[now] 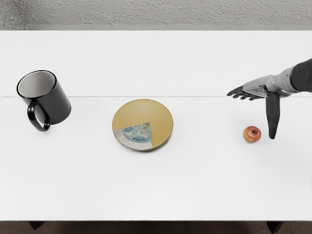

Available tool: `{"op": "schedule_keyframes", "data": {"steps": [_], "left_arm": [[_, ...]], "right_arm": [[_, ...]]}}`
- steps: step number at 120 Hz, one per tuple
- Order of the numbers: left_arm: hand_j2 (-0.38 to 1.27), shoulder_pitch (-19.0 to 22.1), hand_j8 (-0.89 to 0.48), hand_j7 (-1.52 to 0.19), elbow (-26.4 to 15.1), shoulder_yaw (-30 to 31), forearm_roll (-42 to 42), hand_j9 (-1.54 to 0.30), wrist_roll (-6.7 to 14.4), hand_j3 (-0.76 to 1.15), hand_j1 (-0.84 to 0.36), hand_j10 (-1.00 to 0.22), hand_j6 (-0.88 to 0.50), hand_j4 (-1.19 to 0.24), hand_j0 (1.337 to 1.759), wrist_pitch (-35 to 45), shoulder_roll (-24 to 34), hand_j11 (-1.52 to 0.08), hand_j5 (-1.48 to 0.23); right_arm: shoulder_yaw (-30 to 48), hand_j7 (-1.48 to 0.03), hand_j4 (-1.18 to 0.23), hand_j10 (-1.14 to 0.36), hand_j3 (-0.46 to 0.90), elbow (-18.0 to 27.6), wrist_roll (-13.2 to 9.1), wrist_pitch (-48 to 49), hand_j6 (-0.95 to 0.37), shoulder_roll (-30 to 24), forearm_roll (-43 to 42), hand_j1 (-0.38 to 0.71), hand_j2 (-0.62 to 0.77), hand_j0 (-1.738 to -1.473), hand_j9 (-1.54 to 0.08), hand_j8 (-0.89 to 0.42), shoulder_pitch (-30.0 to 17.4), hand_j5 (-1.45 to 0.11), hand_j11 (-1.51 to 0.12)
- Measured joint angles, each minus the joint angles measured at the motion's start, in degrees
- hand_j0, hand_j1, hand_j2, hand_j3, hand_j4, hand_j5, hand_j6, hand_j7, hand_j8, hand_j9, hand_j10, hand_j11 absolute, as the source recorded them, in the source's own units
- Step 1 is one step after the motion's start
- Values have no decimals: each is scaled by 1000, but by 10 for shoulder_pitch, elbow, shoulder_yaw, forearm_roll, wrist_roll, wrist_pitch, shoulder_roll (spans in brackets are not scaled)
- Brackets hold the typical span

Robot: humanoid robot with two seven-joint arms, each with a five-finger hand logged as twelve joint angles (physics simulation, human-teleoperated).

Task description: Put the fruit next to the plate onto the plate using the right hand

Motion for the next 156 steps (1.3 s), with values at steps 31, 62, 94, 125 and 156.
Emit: {"op": "schedule_keyframes", "data": {"steps": [31,62,94,125,156], "left_arm": [[2,0,-9,-11,0,0,0,-11,0,0,339,-9,-9,-9,1658,0,0,-11,-11],[2,0,-9,-11,0,0,0,-11,0,0,339,-9,-9,-9,1658,0,0,-11,-11],[2,0,-9,-11,0,0,0,-11,0,0,339,-9,-9,-9,1658,0,0,-11,-11],[2,0,-9,-11,0,0,0,-11,0,0,339,-9,-9,-9,1658,0,0,-11,-11],[2,0,-9,-11,0,0,0,-11,0,0,339,-9,-9,-9,1658,0,0,-11,-11]], "right_arm": [[2,0,-5,-4,0,38,0,-161,-7,3,-130,-349,0,-1658,0,-6,-61,-1,0],[2,0,-6,-5,0,78,0,-258,-8,16,-212,-349,1,-1658,-1,-6,-144,-1,0],[2,-9,-13,-12,0,99,0,-328,-16,7,-279,-342,1,-1658,-9,-14,-209,-10,-9],[2,-143,-117,-115,0,90,0,-365,-120,12,-308,-220,-19,-1658,-144,-118,-227,-144,-143],[1,-192,-154,-153,0,85,0,-407,-157,37,-343,-175,-26,-1658,-192,-155,-248,-193,-192]]}}
